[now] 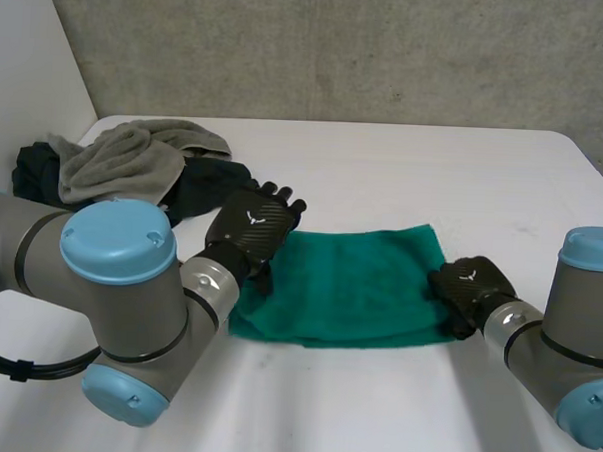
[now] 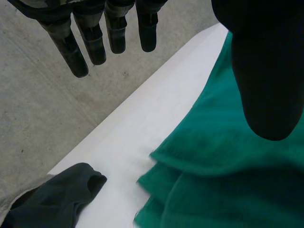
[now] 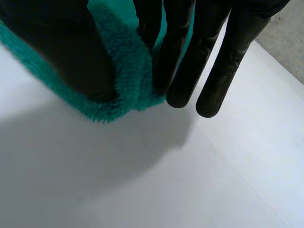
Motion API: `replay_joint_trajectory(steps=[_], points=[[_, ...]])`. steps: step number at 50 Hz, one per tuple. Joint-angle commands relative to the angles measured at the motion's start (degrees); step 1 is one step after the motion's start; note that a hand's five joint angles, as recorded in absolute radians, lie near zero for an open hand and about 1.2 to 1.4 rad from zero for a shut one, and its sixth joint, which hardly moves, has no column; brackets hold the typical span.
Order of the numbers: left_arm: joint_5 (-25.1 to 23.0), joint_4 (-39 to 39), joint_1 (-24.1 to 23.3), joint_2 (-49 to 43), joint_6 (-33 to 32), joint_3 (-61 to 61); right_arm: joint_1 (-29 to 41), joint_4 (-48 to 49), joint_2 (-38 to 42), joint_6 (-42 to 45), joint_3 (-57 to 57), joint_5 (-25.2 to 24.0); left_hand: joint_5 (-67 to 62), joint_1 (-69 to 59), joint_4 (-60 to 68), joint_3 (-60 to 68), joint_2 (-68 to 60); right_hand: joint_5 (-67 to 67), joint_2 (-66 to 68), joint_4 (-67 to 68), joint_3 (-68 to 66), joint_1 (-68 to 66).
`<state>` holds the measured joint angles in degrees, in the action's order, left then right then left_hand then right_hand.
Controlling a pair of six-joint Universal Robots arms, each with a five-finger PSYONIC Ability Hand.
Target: Fold the laundry.
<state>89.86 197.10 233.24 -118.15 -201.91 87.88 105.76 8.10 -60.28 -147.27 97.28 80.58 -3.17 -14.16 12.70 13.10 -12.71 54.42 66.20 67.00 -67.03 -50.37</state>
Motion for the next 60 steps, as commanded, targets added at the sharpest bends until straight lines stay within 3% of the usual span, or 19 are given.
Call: replay_joint_trajectory(steps=[1, 5, 9, 14, 18, 20, 23, 25, 29, 33, 37, 44, 48, 55, 60], points=[[0.2, -0.7, 1.3, 3.7, -0.1, 2.6, 0.3, 2.9, 0.1, 3.8, -3.9, 3.5, 2.1, 3.1, -1.6, -2.0, 1.7, 15.6, 13.8, 13.0, -13.0, -29.6], [1.1, -0.8, 4.6, 7.8, -0.2, 4.9, 5.2, 3.9, -2.3, 7.2, -8.0, 5.9, 2.3, 3.3, -1.8, -2.2, 1.8, 15.6, 13.8, 13.0, -13.0, -29.6], [1.3, -0.8, 7.1, 11.6, -0.1, 6.8, 16.2, 3.9, -2.3, 10.5, -12.6, 5.6, 2.3, 3.3, -1.8, -2.2, 1.8, 15.6, 13.8, 13.0, -13.0, -29.6], [1.8, -0.8, 9.7, 14.5, -0.2, 8.5, 28.9, 4.5, 1.8, 14.7, -16.4, 1.2, 2.1, 3.1, -1.6, -2.0, 1.7, 15.6, 13.8, 13.0, -13.0, -29.6], [2.3, -0.8, 10.9, 15.1, 0.0, 9.1, 32.5, 4.0, 5.3, 14.6, -16.5, -3.1, 2.1, 3.1, -1.6, -2.0, 1.7, 15.6, 13.8, 13.0, -13.0, -29.6], [2.3, -0.8, 11.0, 15.1, 0.2, 9.1, 32.6, 3.6, 5.9, 14.0, -16.4, -3.8, 2.3, 3.3, -1.8, -2.2, 1.8, 15.6, 13.8, 13.0, -13.0, -29.6], [2.2, -0.8, 10.7, 14.7, 0.2, 9.2, 32.4, 3.5, 5.3, 10.0, -15.5, -4.9, 2.3, 3.3, -1.8, -2.2, 1.8, -6.1, -7.9, -8.7, 8.7, -7.9], [2.1, -0.7, 10.4, 14.5, 0.2, 9.1, 31.8, 3.6, 4.0, 3.8, -15.1, -4.3, 2.3, 3.3, -1.8, -2.2, 1.8, -35.7, -37.5, -38.3, 38.3, 21.7], [2.0, -0.1, 9.2, 14.1, 0.5, 7.7, 25.1, 3.2, -0.3, -8.4, -15.3, -1.5, 2.0, 2.9, -1.5, -1.9, 1.5, -54.4, -56.2, -57.0, 57.0, 40.4], [2.3, -0.1, 4.7, 11.0, 2.2, 3.9, 18.2, 1.1, -5.0, -20.7, -14.9, 1.8, 1.8, 2.8, -1.3, -1.7, 1.3, -54.4, -56.2, -57.0, 57.0, 40.4], [2.4, -1.1, -0.1, 7.2, 6.0, -0.3, 15.4, -5.5, -5.5, -26.3, -16.6, 0.6, 0.9, 1.9, -0.5, -0.9, 0.5, -54.4, -56.2, -57.0, 57.0, 40.4], [2.8, -10.8, -3.1, 1.2, 11.7, -4.6, 15.4, -12.8, 1.2, -26.7, -23.0, -0.4, 0.4, 1.4, 0.0, -0.4, 0.0, -54.4, -56.2, -57.0, 57.0, 40.4], [5.6, -15.3, -3.1, -1.5, 14.0, -6.0, 15.4, -14.0, 5.3, -26.8, -26.5, -1.6, 0.6, 1.6, -0.1, -0.5, 0.1, -54.4, -56.2, -57.0, 57.0, 40.4], [9.1, -18.4, -2.6, -5.2, 13.0, -6.7, 15.5, -17.1, 12.0, -24.7, -30.4, -2.7, 0.4, 1.4, 0.0, -0.4, 0.0, -54.4, -56.2, -57.0, 57.0, 40.4], [9.1, -19.1, -1.8, -7.5, 10.5, -6.3, 15.6, -19.6, 16.4, -17.3, -32.7, -1.2, 0.6, 1.6, -0.1, -0.5, 0.1, -54.4, -56.2, -57.0, 57.0, 40.4]])
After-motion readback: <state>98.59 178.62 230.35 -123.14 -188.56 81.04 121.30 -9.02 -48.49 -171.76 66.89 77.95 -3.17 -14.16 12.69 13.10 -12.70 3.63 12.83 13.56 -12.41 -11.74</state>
